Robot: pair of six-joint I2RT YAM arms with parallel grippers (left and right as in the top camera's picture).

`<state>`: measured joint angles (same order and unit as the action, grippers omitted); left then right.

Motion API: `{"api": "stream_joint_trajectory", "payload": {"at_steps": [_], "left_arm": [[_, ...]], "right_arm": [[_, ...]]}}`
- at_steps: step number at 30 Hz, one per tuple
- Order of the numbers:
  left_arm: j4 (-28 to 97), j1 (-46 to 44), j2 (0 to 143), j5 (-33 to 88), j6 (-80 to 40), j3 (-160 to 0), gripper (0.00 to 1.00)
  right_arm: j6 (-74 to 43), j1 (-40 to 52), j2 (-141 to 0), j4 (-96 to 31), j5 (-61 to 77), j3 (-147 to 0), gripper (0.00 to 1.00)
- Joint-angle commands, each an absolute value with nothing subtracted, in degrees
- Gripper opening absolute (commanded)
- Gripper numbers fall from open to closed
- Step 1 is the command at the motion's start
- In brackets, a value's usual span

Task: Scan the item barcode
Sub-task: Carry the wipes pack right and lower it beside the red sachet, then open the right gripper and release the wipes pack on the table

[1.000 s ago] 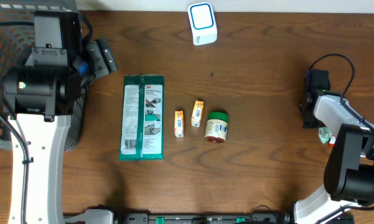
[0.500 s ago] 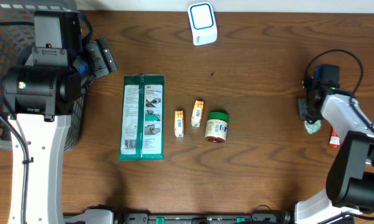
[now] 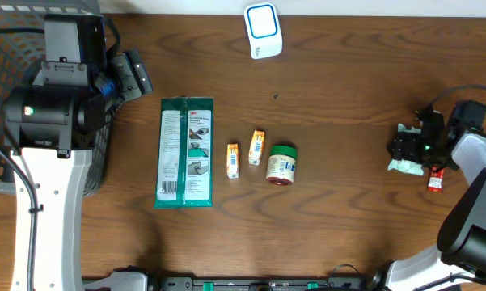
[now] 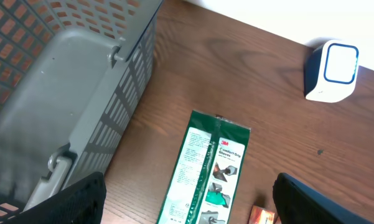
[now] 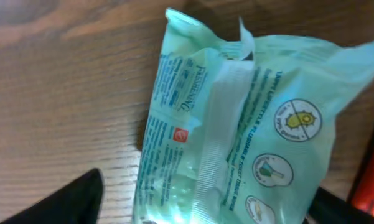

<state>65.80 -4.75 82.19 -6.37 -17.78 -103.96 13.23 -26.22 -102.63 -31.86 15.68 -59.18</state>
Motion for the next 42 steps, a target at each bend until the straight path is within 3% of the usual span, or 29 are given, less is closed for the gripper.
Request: {"api": "stream_joint_trajectory", "payload": {"at_steps": [1, 2, 3, 17, 24, 25, 27, 28, 30, 42], "left_arm": [[66.0, -4.6, 82.4, -6.7, -17.3, -104.0, 0.86], [66.0, -4.6, 82.4, -6.7, -17.3, -104.0, 0.86], [66.0, -4.6, 82.4, -6.7, -17.3, -104.0, 0.86], [66.0, -4.6, 82.4, -6.7, -17.3, -104.0, 0.86], [66.0, -4.6, 82.4, -6.7, -17.3, -104.0, 0.86], [66.0, -4.6, 82.4, -6.7, -17.3, -104.0, 0.86], [66.0, -4.6, 82.4, -6.7, -17.3, -104.0, 0.86], [66.0, -4.6, 82.4, -6.7, -17.3, -104.0, 0.86], [66.0, -4.6, 82.4, -6.7, -17.3, -104.0, 0.86], [66.0, -4.6, 82.4, -6.7, -17.3, -104.0, 0.86]], "right_arm": [[12.2, -27.1, -102.8, -31.7, 18.7, -59.1, 0.92], [11.7, -27.1, -102.7, -31.8, 18.7, -59.3, 0.99], [11.6, -27.1, -102.3, -32.1, 18.7, -59.6, 0.99], [6.4, -24.4, -89.1, -36.5, 15.9, -61.1, 0.99], [5.7, -24.3, -88.5, -36.1, 24.1, -60.7, 0.99], [6.3, -24.3, -89.0, -35.6, 24.1, -60.2, 0.75], [6.3, -24.3, -90.0, -34.2, 24.1, -59.4, 0.18], [6.3, -24.4, -90.6, -33.6, 24.1, -59.0, 0.05], [6.6, -24.8, -92.4, -33.1, 24.1, -58.9, 0.01], [6.9, -28.9, -105.2, -32.4, 22.5, -58.9, 0.02]]}}
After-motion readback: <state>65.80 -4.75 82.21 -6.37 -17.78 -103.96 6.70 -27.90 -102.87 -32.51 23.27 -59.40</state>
